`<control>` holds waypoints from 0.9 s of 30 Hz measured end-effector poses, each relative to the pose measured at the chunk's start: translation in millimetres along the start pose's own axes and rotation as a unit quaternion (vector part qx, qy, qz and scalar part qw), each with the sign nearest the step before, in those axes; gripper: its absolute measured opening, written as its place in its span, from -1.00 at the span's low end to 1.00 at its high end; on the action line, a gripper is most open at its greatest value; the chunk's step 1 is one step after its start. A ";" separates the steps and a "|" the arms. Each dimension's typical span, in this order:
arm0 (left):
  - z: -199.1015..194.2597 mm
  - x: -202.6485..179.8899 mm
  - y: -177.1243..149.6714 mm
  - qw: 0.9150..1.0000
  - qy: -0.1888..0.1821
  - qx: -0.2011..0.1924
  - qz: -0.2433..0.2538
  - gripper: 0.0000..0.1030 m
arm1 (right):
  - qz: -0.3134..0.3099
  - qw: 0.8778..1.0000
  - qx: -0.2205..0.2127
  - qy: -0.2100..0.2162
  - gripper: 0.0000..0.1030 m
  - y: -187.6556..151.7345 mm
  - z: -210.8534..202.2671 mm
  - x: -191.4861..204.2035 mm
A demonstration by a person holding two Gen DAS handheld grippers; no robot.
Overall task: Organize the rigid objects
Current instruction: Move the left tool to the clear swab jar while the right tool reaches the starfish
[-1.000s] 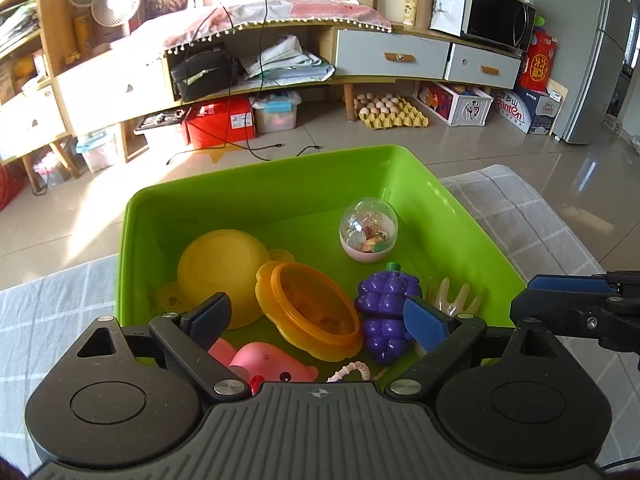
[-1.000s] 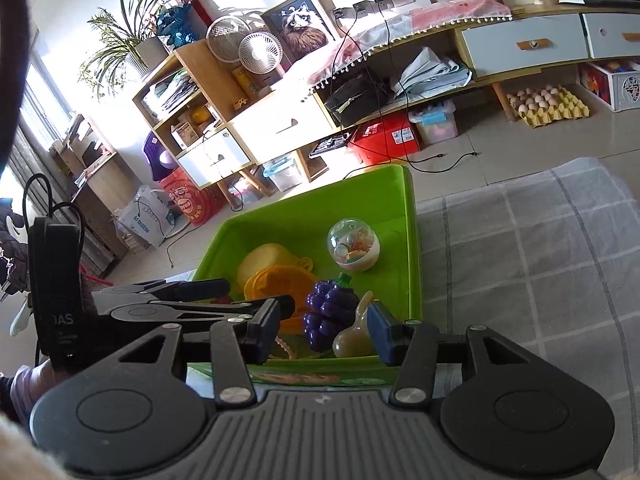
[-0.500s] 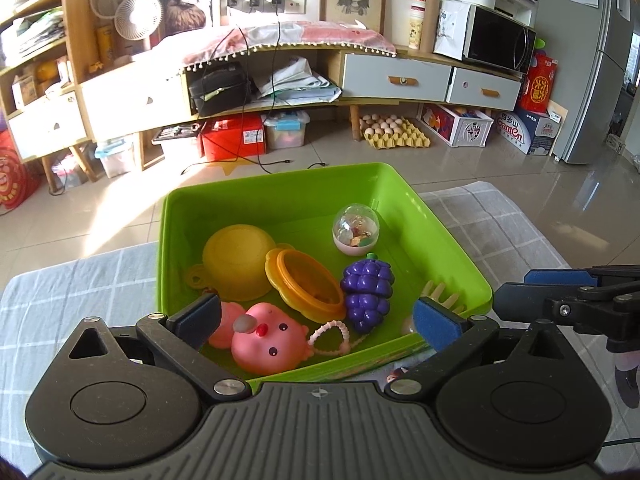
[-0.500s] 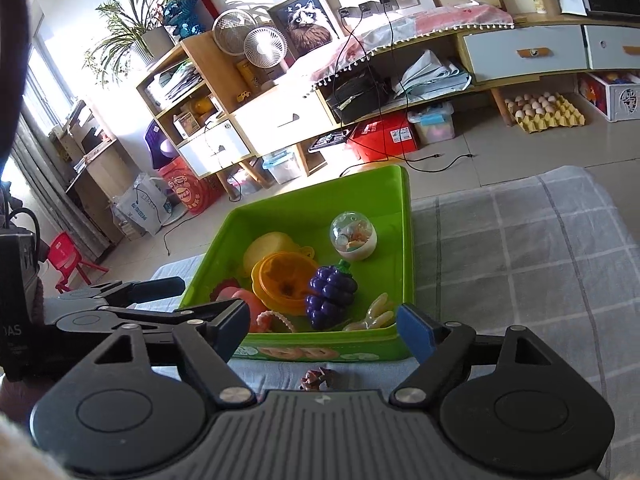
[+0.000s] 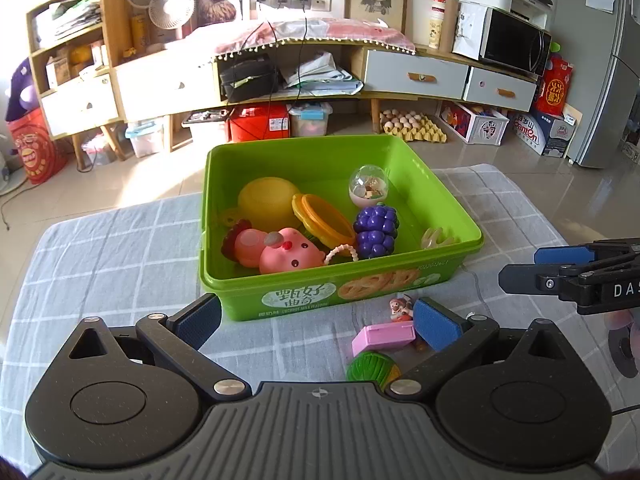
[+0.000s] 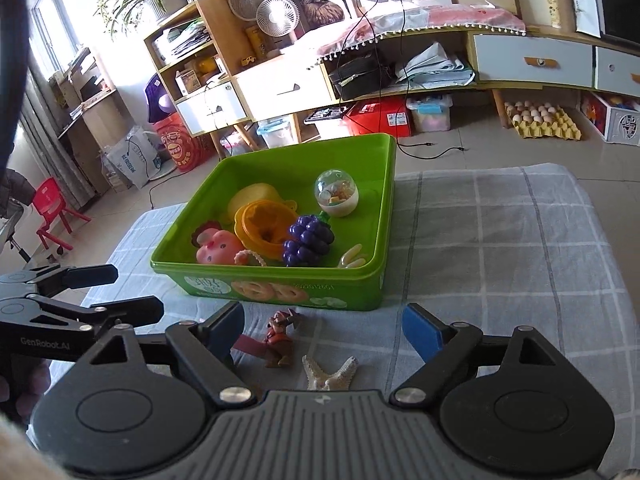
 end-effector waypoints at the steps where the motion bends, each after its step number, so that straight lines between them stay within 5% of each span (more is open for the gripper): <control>1: -2.5 0.6 -2.4 1.000 0.000 -0.003 0.001 0.91 | -0.006 1.000 0.001 0.001 0.12 -2.7 -0.5 0.5; 19: -32.8 26.1 -45.0 0.997 -0.045 -0.024 0.055 0.91 | -0.112 0.993 0.043 0.015 0.14 -64.1 -2.6 9.8; 27: -33.0 48.7 -65.8 0.996 -0.084 0.001 0.030 0.91 | -0.126 0.990 0.055 0.012 0.14 -83.3 0.6 7.9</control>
Point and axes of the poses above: each gripper's, at about its wrist camera, not at the fingertips, and z roughly the way its jaws point, x to its left, y to its top, the point moved 3 cm from there along z, roughly the way its jaws point, and after that the axes turned 10 degrees about -x, right-handed, at the moved point
